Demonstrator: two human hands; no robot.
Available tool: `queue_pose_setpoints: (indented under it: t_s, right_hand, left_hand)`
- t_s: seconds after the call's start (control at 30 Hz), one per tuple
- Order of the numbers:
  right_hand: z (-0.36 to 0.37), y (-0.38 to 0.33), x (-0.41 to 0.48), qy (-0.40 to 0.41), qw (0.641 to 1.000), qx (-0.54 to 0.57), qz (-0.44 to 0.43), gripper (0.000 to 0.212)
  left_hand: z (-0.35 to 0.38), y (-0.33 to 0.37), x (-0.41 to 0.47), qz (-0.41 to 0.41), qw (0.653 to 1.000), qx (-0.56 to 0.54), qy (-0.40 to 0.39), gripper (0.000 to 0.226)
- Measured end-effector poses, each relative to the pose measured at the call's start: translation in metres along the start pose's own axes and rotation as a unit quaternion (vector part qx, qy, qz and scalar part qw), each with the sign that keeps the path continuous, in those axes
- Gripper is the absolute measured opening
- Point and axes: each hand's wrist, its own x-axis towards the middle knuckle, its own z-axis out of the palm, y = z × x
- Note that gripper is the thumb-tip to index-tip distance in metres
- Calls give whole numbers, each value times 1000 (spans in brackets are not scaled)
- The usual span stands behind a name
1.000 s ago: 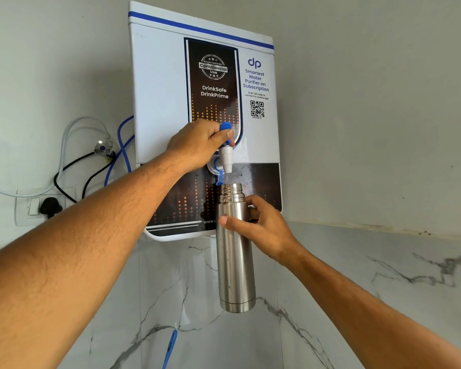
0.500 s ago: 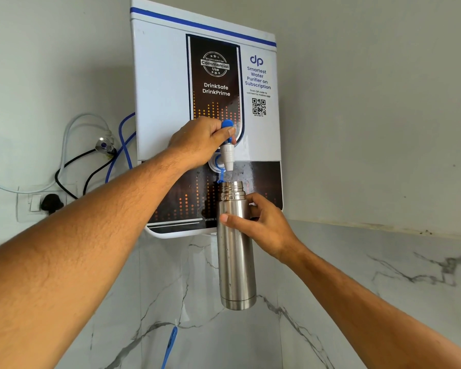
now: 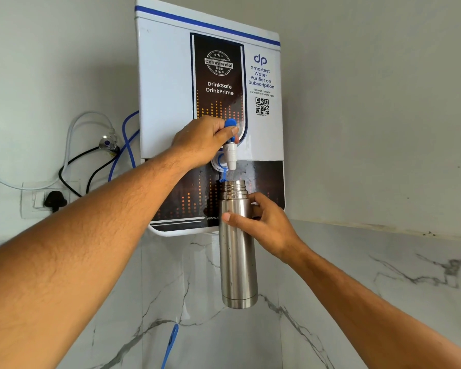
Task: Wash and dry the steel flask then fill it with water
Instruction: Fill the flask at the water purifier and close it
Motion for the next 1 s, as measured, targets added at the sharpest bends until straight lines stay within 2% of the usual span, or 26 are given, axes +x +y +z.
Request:
queue_pose_setpoints:
  t_s: [0.63, 1.0]
  right_hand:
    - [1, 3, 1, 1, 1000, 4, -9, 64]
    - [1, 4, 1, 2, 1000, 11, -9, 74]
  left_hand:
    - [2, -3, 2, 4, 1000, 4, 8, 35]
    - [1, -1, 1, -2, 1000, 0, 6, 35]
